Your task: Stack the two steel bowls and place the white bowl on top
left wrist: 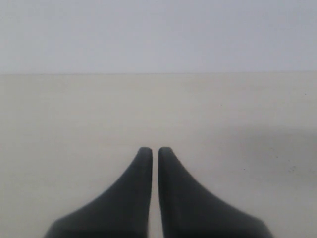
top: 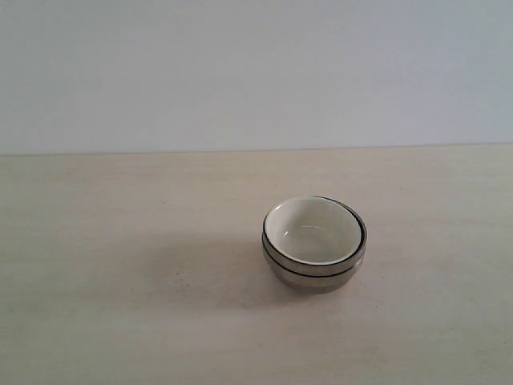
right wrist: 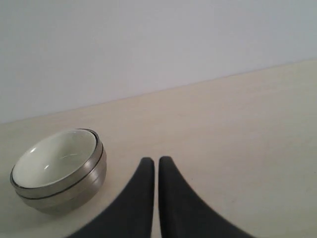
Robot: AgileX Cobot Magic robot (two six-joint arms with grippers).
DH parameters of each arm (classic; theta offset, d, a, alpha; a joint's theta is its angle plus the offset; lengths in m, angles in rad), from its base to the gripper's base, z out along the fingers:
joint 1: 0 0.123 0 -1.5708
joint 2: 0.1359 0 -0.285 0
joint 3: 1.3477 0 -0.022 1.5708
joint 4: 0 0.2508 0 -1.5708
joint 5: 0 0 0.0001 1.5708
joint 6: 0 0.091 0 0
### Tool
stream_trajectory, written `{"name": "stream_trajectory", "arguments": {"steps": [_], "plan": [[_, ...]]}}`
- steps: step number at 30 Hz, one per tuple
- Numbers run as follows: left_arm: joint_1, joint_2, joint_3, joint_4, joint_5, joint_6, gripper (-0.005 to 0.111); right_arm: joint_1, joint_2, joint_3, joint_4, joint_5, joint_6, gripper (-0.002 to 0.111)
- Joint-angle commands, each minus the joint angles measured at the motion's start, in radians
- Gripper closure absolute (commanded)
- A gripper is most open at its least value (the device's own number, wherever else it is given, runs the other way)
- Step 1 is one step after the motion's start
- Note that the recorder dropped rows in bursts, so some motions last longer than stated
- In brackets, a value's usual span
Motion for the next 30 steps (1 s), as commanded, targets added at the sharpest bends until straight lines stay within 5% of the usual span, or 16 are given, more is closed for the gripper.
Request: {"name": "stream_trajectory", "arguments": {"steps": [1,30], "plan": [[0.004,-0.003,0.004,0.001,-0.003,0.007,0.103,-0.002,-0.003,0.000,0.003,0.013,0.022,0.108],[0.004,-0.003,0.004,0.001,-0.005,0.007,0.103,-0.002,-0.003,0.000,-0.083,0.164,-0.130,0.108]]}}
